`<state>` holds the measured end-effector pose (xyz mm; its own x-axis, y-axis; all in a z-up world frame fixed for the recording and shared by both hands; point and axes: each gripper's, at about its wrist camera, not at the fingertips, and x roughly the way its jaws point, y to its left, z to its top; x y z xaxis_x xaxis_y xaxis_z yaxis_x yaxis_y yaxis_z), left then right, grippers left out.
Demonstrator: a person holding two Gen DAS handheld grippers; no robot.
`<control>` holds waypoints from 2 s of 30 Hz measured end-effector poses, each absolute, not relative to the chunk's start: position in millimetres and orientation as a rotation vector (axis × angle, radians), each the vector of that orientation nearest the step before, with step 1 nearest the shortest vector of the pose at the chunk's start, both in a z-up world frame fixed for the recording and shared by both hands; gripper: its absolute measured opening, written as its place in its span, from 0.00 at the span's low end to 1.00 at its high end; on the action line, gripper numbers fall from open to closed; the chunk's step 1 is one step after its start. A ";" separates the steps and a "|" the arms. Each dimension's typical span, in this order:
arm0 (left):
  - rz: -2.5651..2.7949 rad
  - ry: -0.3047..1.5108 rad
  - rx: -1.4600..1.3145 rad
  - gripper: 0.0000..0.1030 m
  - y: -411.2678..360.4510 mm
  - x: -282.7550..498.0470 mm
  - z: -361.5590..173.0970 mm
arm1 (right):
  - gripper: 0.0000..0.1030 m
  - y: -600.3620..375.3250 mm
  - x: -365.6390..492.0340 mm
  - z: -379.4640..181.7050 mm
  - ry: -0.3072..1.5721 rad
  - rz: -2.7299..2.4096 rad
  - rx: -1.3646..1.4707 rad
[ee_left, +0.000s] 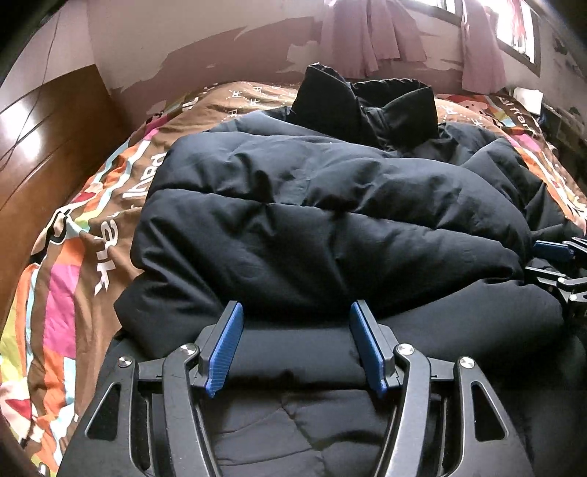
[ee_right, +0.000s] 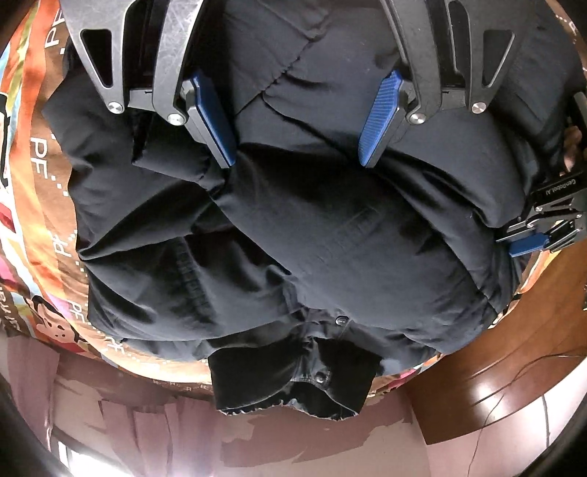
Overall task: Fold large clothes
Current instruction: 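Open the left tool and smooth the folded jacket with both tools, then close the right tool on the jacket hem while the left tool grasps it too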
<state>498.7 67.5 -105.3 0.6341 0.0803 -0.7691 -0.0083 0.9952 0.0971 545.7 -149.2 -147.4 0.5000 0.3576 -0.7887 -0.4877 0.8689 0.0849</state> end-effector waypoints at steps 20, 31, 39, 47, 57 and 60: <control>-0.069 0.822 -0.060 0.53 87.3 496.4 -90.8 | 0.68 -158.1 541.5 -148.6 0.865 0.557 -0.103; -0.026 0.764 -0.097 0.53 92.2 535.5 -32.8 | 0.68 -172.8 547.5 -120.0 0.816 0.573 0.020; 0.033 0.684 -0.171 0.53 97.3 623.7 11.3 | 0.69 -174.4 604.2 -75.9 0.737 0.507 0.096; 0.113 0.695 -0.336 0.53 108.1 704.0 0.3 | 0.62 -181.2 714.7 -56.7 0.768 0.424 0.318; 0.048 0.725 -0.408 0.21 119.7 744.4 -20.5 | 0.49 -163.0 783.0 -76.2 0.784 0.385 0.452; 0.002 0.717 -0.426 0.04 118.3 744.1 -19.1 | 0.21 -157.4 781.0 -85.9 0.802 0.412 0.447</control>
<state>744.1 118.3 -19.1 0.7578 -0.1420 -0.6369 -0.1460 0.9144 -0.3776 781.0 -157.4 -85.9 0.6268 0.5103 -0.5888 -0.1811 0.8304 0.5269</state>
